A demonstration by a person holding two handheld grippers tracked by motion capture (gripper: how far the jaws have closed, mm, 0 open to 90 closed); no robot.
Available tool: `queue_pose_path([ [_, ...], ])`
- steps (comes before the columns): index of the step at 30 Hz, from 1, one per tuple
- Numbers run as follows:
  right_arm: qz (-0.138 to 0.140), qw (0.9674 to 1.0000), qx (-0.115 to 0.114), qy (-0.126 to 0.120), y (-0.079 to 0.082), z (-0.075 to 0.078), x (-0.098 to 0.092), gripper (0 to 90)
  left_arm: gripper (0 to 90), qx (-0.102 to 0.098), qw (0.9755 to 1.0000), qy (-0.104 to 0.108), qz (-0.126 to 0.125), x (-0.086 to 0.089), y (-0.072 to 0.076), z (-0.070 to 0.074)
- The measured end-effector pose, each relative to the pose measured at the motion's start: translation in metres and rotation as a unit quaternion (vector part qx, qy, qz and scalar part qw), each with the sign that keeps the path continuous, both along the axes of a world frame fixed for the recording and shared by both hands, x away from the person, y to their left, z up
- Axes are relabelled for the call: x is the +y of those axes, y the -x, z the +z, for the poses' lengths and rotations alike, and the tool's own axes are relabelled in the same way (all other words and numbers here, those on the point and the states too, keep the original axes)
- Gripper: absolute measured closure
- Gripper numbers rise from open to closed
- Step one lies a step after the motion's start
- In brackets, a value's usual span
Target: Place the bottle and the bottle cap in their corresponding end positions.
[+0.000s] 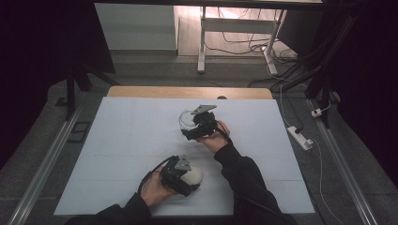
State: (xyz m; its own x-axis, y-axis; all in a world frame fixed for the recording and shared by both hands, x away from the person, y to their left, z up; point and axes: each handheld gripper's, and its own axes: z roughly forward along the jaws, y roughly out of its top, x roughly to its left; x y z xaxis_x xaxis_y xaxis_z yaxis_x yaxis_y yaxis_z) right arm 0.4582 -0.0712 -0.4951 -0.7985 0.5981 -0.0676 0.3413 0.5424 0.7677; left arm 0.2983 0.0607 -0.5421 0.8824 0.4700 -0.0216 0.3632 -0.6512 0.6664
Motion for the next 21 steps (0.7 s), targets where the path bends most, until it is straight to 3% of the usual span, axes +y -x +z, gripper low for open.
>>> queue_pose_path([
  [18, -0.001, 1.0, 0.008, -0.004, -0.0005, -0.0042, -0.0001, 6.2, 6.7, 0.007, 0.9999, -0.01, -0.008, -0.0005, -0.0009, 0.0011],
  [21, 0.0, 1.0, 0.009, -0.003, -0.0008, -0.0045, -0.0004, 4.9, 4.6, 0.011, 0.9999, -0.002, -0.012, 0.0005, -0.0007, 0.0019],
])
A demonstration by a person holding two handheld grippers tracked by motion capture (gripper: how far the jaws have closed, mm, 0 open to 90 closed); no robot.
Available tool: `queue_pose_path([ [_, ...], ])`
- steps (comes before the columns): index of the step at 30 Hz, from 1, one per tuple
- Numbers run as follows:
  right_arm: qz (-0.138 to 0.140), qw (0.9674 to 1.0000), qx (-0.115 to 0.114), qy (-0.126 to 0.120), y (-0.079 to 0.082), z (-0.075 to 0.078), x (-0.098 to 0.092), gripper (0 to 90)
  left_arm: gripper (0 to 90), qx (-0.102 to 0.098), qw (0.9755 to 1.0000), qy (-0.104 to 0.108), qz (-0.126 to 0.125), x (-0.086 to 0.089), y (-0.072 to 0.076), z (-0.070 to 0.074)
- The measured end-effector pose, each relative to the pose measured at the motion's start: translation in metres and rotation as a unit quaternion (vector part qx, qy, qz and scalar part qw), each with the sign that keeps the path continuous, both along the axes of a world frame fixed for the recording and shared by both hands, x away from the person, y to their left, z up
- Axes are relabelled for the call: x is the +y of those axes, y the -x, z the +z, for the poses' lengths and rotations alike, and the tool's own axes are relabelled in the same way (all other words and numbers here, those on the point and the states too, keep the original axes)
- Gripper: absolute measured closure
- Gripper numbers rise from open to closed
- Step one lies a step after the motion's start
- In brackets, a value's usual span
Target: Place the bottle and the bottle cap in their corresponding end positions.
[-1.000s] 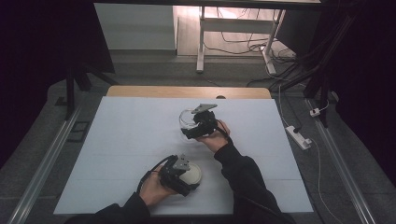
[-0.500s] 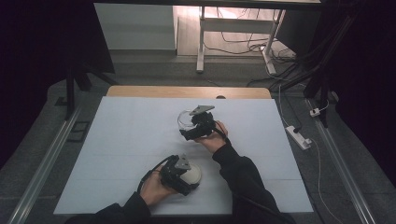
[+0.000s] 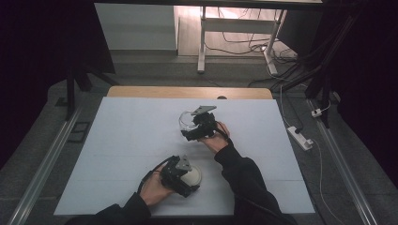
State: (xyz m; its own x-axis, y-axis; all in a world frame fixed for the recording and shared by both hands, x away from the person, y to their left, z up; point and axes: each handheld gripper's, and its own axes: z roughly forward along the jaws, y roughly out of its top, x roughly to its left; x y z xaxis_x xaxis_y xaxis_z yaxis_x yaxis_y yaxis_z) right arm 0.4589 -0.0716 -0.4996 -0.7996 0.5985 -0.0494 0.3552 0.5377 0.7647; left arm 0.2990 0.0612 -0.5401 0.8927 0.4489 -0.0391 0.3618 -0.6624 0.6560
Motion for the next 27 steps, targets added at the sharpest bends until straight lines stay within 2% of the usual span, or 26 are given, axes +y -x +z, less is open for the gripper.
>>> queue_pose_path([
  [4, 0.003, 1.0, -0.003, 0.003, 0.001, 0.001, -0.001, 1.9, 2.3, -0.001, 1.0, 0.001, -0.002, 0.0, 0.0, 0.001],
  [10, 0.008, 0.9999, 0.008, -0.002, 0.001, 0.003, -0.003, 0.3, 0.9, -0.003, 1.0, 0.003, 0.002, 0.002, 0.0, 0.004],
  [19, 0.009, 0.9996, 0.028, -0.002, 0.006, 0.005, -0.009, 0.0, 0.0, 0.005, 0.9998, 0.016, 0.006, 0.011, 0.002, 0.013],
  [27, 0.011, 0.9994, 0.032, -0.004, 0.013, 0.005, -0.017, 0.0, 0.0, 0.009, 0.9994, 0.03, 0.017, 0.023, 0.003, 0.019],
])
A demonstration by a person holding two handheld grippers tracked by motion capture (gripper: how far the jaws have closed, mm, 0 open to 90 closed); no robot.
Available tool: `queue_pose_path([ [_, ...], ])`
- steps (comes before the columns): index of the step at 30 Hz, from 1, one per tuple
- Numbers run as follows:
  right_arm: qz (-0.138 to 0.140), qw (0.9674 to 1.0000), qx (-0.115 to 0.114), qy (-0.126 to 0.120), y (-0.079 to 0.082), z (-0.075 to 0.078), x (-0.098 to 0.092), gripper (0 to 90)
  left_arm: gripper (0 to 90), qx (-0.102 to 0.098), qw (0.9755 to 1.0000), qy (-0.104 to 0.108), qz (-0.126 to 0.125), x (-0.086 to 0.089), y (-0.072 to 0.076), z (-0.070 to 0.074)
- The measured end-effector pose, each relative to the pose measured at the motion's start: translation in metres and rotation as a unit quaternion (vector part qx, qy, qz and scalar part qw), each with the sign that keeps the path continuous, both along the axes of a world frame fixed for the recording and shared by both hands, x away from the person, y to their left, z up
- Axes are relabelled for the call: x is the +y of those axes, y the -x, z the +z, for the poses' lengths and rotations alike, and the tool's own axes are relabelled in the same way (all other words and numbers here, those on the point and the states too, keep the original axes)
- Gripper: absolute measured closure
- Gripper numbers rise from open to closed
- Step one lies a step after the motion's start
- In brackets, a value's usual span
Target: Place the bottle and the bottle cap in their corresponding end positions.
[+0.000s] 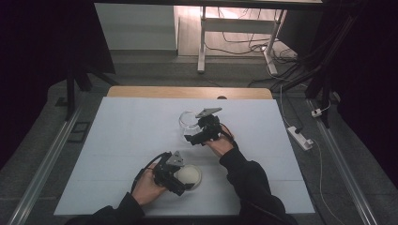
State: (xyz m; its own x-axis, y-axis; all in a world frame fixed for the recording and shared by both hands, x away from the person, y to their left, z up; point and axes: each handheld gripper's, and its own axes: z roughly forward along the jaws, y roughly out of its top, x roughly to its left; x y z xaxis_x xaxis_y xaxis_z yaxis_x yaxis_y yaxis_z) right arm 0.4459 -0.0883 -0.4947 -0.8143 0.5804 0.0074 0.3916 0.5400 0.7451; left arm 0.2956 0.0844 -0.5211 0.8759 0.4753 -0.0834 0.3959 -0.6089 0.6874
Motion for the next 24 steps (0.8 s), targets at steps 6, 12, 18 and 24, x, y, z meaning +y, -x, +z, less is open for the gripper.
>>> queue_pose_path([
  [6, -0.004, 1.0, -0.003, -0.003, 0.007, 0.0, -0.005, 0.0, 0.0, 0.001, 0.9999, 0.012, 0.011, 0.01, 0.002, 0.005],
  [12, 0.0, 0.9999, -0.002, -0.01, 0.016, 0.002, -0.01, 0.0, 0.0, 0.011, 0.9994, 0.029, 0.014, 0.021, 0.002, 0.005],
  [18, 0.007, 0.9997, 0.002, -0.022, 0.026, 0.004, -0.015, 0.0, 0.0, 0.013, 0.9994, 0.025, 0.019, 0.03, 0.006, 0.007],
  [24, 0.013, 0.9997, 0.002, -0.02, 0.037, 0.006, -0.02, 0.0, 0.0, 0.016, 0.9993, 0.014, 0.03, 0.042, 0.011, 0.009],
])
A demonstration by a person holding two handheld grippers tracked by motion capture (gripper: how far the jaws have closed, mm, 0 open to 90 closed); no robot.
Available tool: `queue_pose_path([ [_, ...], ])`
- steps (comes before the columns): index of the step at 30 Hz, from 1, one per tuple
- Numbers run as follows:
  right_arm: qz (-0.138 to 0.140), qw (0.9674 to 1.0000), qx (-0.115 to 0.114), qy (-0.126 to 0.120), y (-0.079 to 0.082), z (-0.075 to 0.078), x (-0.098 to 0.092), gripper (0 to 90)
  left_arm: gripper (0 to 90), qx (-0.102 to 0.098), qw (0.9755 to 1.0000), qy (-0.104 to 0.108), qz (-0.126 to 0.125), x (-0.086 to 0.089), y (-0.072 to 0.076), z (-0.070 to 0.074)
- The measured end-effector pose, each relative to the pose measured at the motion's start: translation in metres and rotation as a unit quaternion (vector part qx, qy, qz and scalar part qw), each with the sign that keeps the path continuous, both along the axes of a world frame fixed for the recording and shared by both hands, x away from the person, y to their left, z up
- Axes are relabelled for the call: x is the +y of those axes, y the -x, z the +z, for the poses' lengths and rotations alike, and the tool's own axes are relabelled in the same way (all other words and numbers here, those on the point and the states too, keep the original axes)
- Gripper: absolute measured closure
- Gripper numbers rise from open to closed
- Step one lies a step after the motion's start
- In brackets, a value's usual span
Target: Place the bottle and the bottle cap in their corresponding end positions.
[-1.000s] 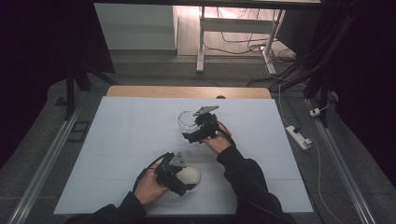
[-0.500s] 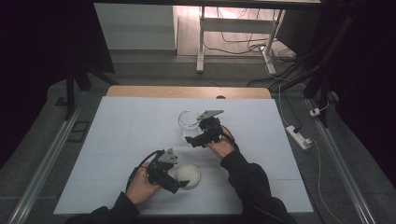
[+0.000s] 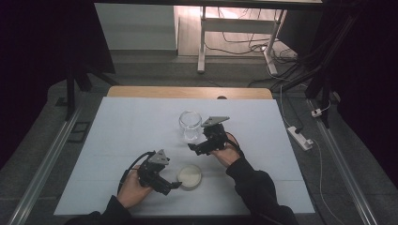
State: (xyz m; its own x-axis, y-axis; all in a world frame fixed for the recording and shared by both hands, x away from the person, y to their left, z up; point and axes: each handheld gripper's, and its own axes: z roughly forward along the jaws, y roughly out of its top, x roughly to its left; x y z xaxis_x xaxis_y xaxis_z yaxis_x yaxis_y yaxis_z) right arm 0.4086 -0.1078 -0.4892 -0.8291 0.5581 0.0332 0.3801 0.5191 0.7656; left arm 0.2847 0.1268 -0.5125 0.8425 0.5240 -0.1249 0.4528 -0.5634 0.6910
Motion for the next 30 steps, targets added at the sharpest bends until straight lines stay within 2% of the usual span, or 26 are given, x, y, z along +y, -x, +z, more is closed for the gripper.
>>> queue_pose_path([
  [5, 0.004, 1.0, -0.002, -0.003, 0.009, 0.002, -0.005, 0.0, 0.0, 0.003, 0.9999, -0.002, 0.015, 0.013, 0.005, 0.0],
  [11, 0.009, 0.9999, 0.004, -0.01, 0.02, 0.003, -0.01, 0.0, 0.0, 0.007, 0.9995, 0.005, 0.031, 0.029, 0.01, 0.0],
  [24, 0.0, 1.0, -0.002, -0.002, 0.044, 0.004, -0.028, 0.0, 0.0, 0.008, 0.9985, -0.005, 0.054, 0.049, 0.022, -0.002],
  [30, -0.009, 0.9999, -0.006, 0.003, 0.058, 0.002, -0.04, 0.0, 0.0, 0.006, 0.9976, -0.001, 0.069, 0.062, 0.029, -0.001],
])
